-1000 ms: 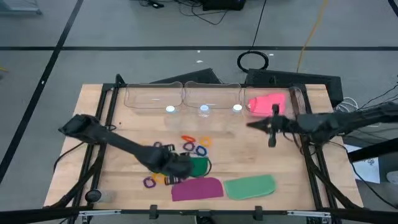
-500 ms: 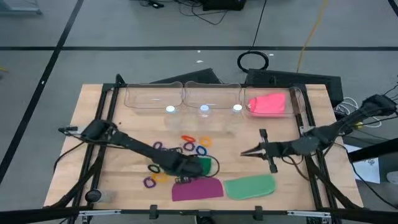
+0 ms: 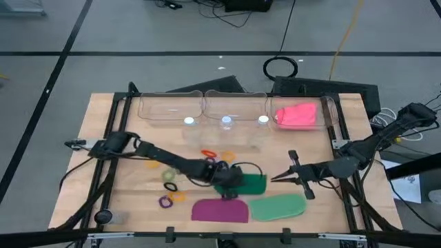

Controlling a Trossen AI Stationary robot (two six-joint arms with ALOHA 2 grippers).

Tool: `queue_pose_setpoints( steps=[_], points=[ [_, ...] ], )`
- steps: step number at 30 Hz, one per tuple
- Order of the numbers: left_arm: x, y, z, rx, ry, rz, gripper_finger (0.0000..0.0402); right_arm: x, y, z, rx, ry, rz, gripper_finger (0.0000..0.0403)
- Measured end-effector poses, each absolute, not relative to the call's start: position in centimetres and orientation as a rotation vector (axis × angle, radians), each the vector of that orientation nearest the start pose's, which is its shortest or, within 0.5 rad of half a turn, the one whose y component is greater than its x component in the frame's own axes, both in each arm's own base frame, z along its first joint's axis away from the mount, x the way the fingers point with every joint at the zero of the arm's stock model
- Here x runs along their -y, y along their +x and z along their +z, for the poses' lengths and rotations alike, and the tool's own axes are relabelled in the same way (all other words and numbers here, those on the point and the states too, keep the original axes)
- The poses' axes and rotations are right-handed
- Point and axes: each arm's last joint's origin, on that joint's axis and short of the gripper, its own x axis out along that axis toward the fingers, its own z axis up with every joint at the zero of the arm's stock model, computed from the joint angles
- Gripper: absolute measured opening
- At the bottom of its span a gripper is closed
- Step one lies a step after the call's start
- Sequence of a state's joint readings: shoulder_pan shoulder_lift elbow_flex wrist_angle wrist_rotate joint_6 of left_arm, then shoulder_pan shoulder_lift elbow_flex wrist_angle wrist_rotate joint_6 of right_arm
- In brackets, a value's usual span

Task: Pick & Place Sports Items
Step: Fold the green microfiber towel

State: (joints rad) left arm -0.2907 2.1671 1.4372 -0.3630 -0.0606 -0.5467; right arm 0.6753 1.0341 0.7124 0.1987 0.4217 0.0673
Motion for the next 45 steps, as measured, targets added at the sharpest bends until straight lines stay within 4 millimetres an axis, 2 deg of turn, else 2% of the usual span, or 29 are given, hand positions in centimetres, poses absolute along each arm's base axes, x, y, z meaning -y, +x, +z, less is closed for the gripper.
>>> queue_pose_setpoints(
  steps=[7,11,19,24,29,32,35,41,45],
  points=[
    [9.4,42.8,11.9,-1.044,-0.331,0.164,0.0026,-13.4,18.6,29.4,-0.167,0.065,0.245,0.0],
    [8.6,43.3,12.5,-1.034,-0.316,0.143,0.0026,-13.4,18.7,29.1,-0.189,0.089,0.214,0.0001],
    [9.5,44.8,15.1,-0.953,-0.138,-0.012,0.0026,-13.5,18.8,29.3,-0.167,0.106,0.213,0.002],
    [9.6,45.2,15.9,-0.946,-0.112,-0.043,0.0026,-13.6,19.0,29.0,-0.181,0.133,0.21,0.0047],
    [10.3,44.3,17.0,-1.097,0.01,-0.076,0.0026,-14.0,19.3,28.4,-0.216,0.204,0.219,0.0096],
    [10.6,42.8,16.5,-1.234,0.107,-0.025,0.0026,-14.2,19.5,28.1,-0.244,0.245,0.243,0.0133],
    [10.5,41.5,14.9,-1.317,0.137,-0.013,0.0026,-14.4,19.7,27.5,-0.28,0.282,0.232,0.0168],
    [10.1,40.2,12.0,-1.3,0.066,-0.025,0.0026,-14.7,20.2,26.7,-0.312,0.252,0.222,0.0215],
    [10.2,40.2,11.1,-1.258,-0.051,-0.032,0.0026,-14.5,20.7,25.9,-0.356,0.296,0.187,0.0228]
  ],
)
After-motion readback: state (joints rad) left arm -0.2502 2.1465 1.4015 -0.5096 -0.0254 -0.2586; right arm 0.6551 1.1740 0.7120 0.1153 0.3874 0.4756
